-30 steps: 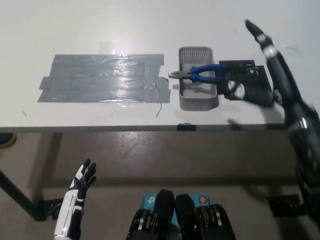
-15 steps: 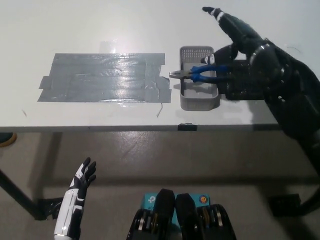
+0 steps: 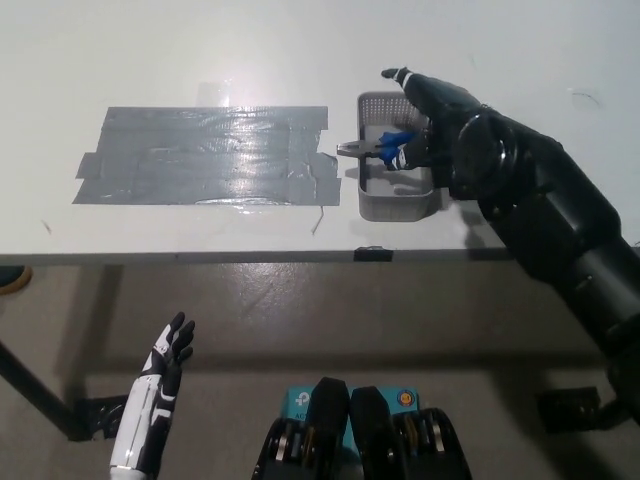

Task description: The robot picks the blue plier placed on top of the container and places it on the grey area of the table

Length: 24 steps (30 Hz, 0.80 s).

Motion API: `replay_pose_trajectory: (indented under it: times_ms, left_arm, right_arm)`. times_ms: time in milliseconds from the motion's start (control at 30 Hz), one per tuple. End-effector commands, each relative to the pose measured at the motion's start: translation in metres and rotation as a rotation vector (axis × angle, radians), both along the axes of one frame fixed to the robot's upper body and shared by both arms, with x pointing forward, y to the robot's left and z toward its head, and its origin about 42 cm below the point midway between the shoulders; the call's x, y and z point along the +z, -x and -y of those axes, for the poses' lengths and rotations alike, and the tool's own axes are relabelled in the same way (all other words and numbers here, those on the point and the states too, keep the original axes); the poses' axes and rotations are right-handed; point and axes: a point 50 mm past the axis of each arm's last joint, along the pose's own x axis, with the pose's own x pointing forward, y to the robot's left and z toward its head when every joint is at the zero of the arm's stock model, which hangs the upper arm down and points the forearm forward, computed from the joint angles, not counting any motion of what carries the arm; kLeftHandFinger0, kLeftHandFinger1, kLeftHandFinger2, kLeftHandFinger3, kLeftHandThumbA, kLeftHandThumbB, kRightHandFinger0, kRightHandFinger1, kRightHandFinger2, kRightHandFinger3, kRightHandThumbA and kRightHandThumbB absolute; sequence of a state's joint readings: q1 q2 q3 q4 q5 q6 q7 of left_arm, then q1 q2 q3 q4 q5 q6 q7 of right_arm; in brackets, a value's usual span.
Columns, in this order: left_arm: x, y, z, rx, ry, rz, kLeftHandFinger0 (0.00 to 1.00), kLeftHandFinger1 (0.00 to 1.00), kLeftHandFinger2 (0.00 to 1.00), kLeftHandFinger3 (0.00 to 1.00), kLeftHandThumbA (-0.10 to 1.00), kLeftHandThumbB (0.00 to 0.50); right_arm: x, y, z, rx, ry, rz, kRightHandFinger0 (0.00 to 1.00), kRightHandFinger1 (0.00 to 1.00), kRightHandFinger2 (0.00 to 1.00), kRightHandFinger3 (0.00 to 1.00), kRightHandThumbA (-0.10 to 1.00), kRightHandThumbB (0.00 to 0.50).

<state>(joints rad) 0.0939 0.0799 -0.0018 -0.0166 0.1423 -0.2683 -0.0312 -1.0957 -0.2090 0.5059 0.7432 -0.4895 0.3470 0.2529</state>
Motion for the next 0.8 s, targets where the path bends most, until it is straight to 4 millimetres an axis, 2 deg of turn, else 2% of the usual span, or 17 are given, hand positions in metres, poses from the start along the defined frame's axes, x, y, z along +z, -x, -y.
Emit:
replay_pose_trajectory:
  times_ms: [0, 233, 433, 767]
  left_arm:
    - [0.012, -0.002, 0.000, -0.010, -0.031, 0.063, 1.00, 1.00, 1.00, 1.00, 0.98, 0.056]
    - [0.015, -0.005, 0.001, -0.019, -0.029, 0.069, 1.00, 1.00, 1.00, 1.00, 0.98, 0.054]
    - [0.017, -0.006, 0.001, -0.024, -0.033, 0.076, 1.00, 1.00, 1.00, 1.00, 0.99, 0.047]
    - [0.021, -0.009, 0.000, -0.034, -0.038, 0.085, 1.00, 1.00, 1.00, 1.00, 1.00, 0.052]
  right_arm:
    - [0.045, -0.007, -0.017, 0.025, 0.046, 0.084, 1.00, 1.00, 1.00, 1.00, 0.91, 0.300]
    - [0.046, -0.010, -0.024, 0.035, 0.109, 0.085, 1.00, 1.00, 1.00, 1.00, 0.88, 0.304]
    - [0.046, -0.012, -0.030, 0.036, 0.174, 0.082, 1.00, 1.00, 1.00, 1.00, 0.90, 0.302]
    - [0.027, -0.012, -0.035, 0.029, 0.181, 0.047, 1.00, 1.00, 1.00, 1.00, 0.92, 0.324]
